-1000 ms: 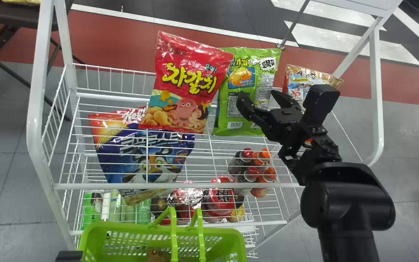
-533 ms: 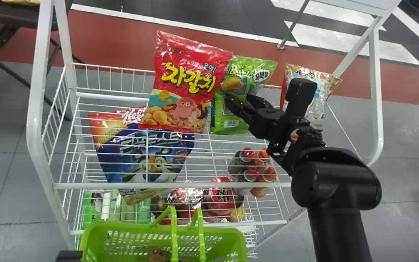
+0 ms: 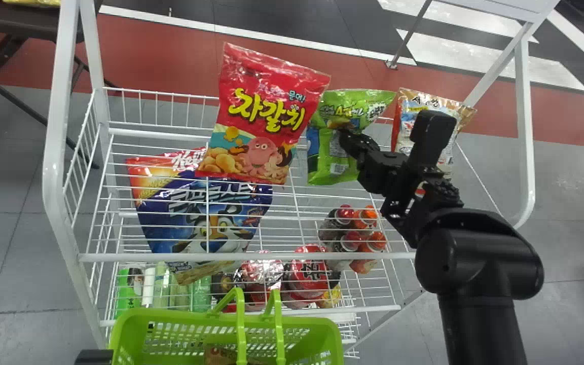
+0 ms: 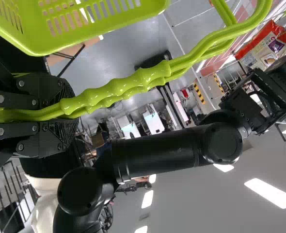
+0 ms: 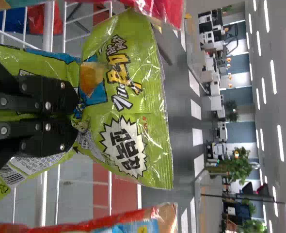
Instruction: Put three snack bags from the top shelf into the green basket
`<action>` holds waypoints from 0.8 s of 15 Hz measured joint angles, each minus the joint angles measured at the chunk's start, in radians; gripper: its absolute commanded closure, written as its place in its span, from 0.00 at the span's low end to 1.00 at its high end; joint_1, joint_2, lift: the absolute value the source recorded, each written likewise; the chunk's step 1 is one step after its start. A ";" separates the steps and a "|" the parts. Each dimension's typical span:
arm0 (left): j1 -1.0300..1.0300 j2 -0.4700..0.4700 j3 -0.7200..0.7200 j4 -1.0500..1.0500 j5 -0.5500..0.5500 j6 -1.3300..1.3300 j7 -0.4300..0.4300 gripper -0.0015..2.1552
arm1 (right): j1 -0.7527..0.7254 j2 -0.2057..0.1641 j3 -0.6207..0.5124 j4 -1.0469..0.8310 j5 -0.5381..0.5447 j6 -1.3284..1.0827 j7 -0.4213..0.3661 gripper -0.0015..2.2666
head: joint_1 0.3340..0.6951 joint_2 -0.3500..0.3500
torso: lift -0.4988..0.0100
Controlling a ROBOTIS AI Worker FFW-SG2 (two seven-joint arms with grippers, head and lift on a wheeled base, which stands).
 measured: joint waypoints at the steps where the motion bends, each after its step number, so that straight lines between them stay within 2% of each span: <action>1: 0.000 0.001 0.000 -0.001 0.001 0.001 0.000 0.74 | 0.000 -0.002 -0.008 -0.004 -0.004 0.000 -0.007 0.91 | 1.00 0.00 | 0.89; 8: -0.005 0.006 0.006 -0.003 0.007 0.005 -0.003 0.74 | 0.062 -0.004 -0.080 -0.171 -0.114 0.057 0.014 0.91 | 1.00 0.00 | 0.89; 12: -0.009 0.007 0.005 -0.003 0.008 0.005 -0.005 0.74 | 0.102 0.005 -0.143 -0.305 -0.204 0.170 0.070 0.91 | 1.00 0.00 | 0.89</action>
